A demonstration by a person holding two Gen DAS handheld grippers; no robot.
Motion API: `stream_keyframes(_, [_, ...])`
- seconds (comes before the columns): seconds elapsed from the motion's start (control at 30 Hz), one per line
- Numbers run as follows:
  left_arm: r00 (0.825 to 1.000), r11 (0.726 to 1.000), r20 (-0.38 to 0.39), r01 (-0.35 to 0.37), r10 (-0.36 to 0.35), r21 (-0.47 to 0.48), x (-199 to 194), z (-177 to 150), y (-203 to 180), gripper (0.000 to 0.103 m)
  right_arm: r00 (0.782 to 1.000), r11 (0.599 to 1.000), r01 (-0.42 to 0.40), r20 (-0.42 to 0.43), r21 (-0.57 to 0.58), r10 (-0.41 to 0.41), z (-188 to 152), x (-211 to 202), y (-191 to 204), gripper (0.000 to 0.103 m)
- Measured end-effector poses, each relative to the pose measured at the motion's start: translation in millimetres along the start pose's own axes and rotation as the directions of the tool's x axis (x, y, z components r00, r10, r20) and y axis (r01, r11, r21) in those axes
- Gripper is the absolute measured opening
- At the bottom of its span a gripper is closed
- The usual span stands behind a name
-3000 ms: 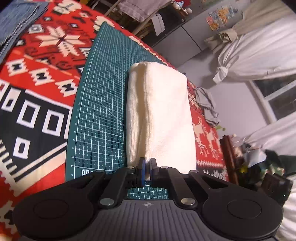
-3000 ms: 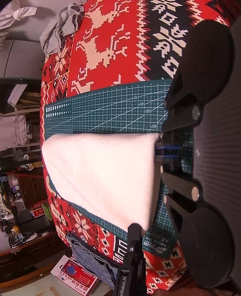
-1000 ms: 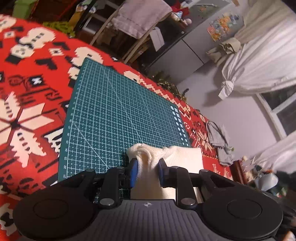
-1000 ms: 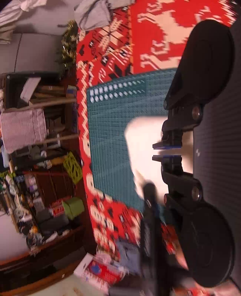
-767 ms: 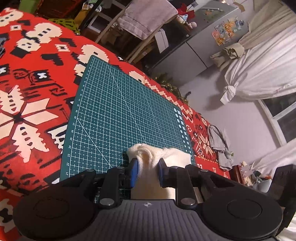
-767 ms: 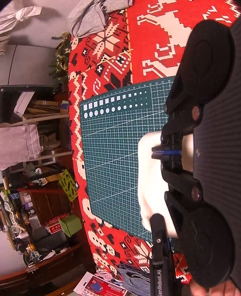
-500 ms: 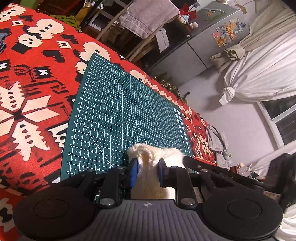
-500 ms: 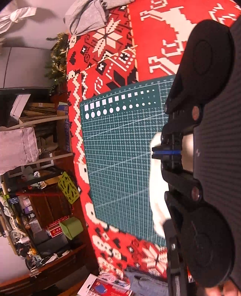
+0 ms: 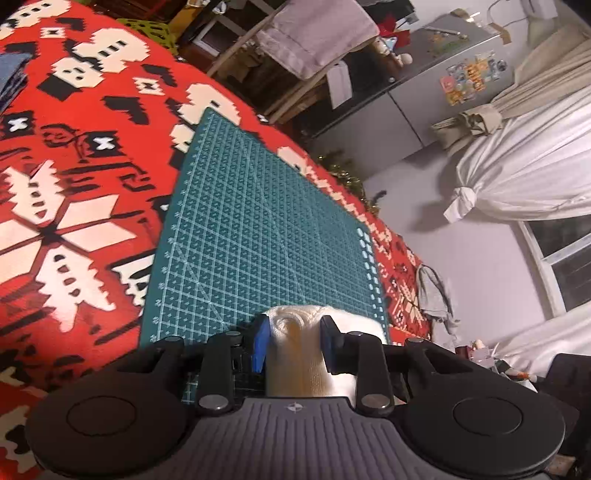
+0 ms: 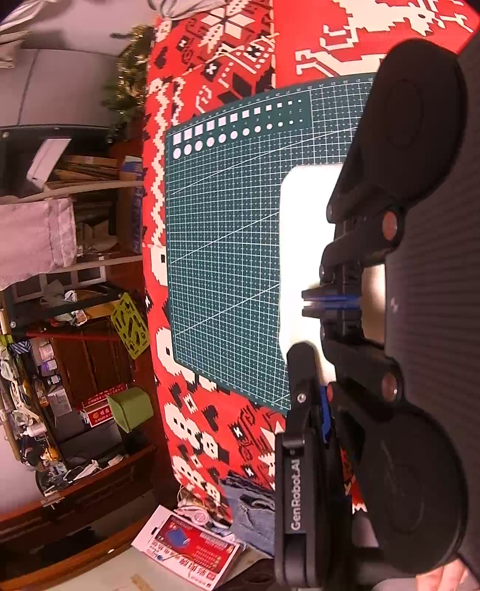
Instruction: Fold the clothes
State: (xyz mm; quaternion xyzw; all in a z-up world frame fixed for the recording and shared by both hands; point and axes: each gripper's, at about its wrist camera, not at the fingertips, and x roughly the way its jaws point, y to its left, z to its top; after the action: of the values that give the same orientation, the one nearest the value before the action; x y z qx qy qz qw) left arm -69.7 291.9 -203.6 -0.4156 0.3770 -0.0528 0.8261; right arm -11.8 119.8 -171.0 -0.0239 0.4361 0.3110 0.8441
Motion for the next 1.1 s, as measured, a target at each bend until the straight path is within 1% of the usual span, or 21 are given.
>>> stream_keyframes(0.1, [1.000,1.000,0.001,0.013,-0.013,-0.018,-4,-2,4,0.029,0.999,0.999,-0.039,-0.009,-0.002,0.039,-7,-13,2,0.004])
stream_keyframes(0.27, [1.000,0.999,0.002,0.025,-0.025,-0.038,-8,-7,6,0.029,0.999,0.997,-0.039,0.008,-0.074,0.040,-32,-24,9,0.003])
stream_keyframes(0.37, [0.999,0.997,0.000,0.046,-0.046,-0.055,-13,-12,8,0.029,0.999,0.998,-0.040,0.012,-0.043,0.041,-35,-25,9,0.004])
stream_keyframes(0.4, [0.998,0.997,-0.001,0.055,-0.055,-0.058,-15,-14,8,0.029,0.999,0.998,-0.046,0.008,-0.033,0.047,-34,-24,9,0.008])
stream_keyframes(0.43, [0.998,0.996,-0.005,0.062,-0.062,-0.057,-17,-16,8,0.029,0.998,0.998,-0.056,0.002,-0.025,0.056,-34,-24,11,0.008])
stream_keyframes(0.6, [0.997,0.997,-0.043,0.062,-0.064,-0.043,-23,-34,7,0.030,0.998,0.997,-0.065,-0.004,-0.040,0.065,-43,-29,16,0.008])
stream_keyframes(0.7, [0.995,0.994,-0.041,0.089,-0.092,-0.066,-29,-46,10,0.030,0.997,0.997,-0.075,-0.008,-0.029,0.075,-47,-31,17,0.008])
stream_keyframes(0.77, [0.993,0.990,-0.037,0.113,-0.116,-0.089,-34,-52,13,0.024,0.997,0.997,-0.076,-0.011,-0.030,0.076,-50,-32,19,0.008])
stream_keyframes(0.83, [0.993,0.989,-0.030,0.111,-0.114,-0.102,-38,-58,14,0.011,0.997,0.996,-0.077,-0.017,-0.039,0.077,-52,-36,21,0.008])
stream_keyframes(0.87, [0.994,0.989,-0.025,0.101,-0.105,-0.105,-40,-60,13,0.008,0.997,0.996,-0.076,-0.021,-0.046,0.076,-52,-38,22,0.008])
stream_keyframes(0.93, [0.997,0.991,-0.012,0.081,-0.083,-0.106,-44,-62,11,0.003,0.997,0.995,-0.073,-0.025,-0.064,0.072,-54,-43,25,0.008])
stream_keyframes(1.0, [0.998,0.993,0.009,0.060,-0.060,-0.101,-48,-63,10,0.001,0.997,0.995,-0.070,-0.026,-0.075,0.068,-58,-49,25,0.008])
stream_keyframes(1.1, [0.998,0.992,0.021,0.069,-0.067,-0.106,-52,-61,12,0.001,0.997,0.994,-0.072,-0.040,-0.080,0.069,-65,-53,25,0.008])
